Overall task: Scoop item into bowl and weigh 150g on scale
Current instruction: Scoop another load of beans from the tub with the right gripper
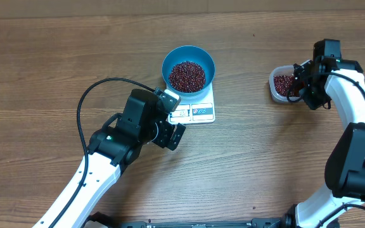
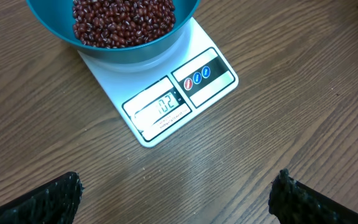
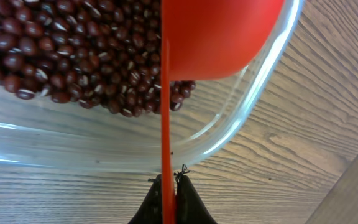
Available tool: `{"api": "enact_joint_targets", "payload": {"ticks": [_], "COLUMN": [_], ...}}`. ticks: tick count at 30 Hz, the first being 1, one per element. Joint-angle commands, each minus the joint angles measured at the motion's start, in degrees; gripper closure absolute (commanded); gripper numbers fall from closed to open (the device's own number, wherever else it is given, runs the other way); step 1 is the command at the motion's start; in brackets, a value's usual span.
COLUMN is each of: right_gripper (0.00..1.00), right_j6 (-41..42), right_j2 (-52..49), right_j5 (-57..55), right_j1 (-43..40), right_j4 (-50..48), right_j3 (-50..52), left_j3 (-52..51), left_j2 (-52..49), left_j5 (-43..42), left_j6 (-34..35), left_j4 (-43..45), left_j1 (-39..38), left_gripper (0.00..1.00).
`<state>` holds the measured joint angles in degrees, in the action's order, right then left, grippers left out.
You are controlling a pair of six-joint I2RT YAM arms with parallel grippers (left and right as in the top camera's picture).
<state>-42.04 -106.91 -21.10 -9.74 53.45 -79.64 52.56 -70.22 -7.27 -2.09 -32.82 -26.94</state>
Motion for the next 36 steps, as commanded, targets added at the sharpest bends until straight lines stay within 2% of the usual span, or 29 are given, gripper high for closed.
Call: {"api": "enact_joint_targets", "payload": {"ticks": [1,13,19,24,36], "right_gripper": [0.96,0.96,0.96,0.96,0.96], "right_j6": [0.13,-0.09,-3.5,-3.5,-2.45], "right_j2": [-0.72,-1.07,-1.14,-1.14,-1.14], "right_j5": [-0.46,2.21,8.66,9.44,20.2], "right_j1": [-0.42,0.35,2.56,4.48,5.6], "right_j4": [-1.25,-0.85,2.91,4.85,10.14], "right_j3": [0.79,2.58,2.58,2.58,2.54], "left_j3": [1.18,1.18,1.18,1.18,1.18], "left_j2": [-0.17,-0.2,-0.2,-0.2,-0.2], "left_j5": [0.35,0.37,0.37,0.37,0.37], "left_j6": [-0.52,-0.52,-0.52,-0.52,-0.52], "left_j4": [0.02,0.02,0.02,0.02,0.02], "left_j1": [0.28,0.31,0.31,0.31,0.31], "left_gripper": [0.0,0.01,0.01,0.0,0.0]}}
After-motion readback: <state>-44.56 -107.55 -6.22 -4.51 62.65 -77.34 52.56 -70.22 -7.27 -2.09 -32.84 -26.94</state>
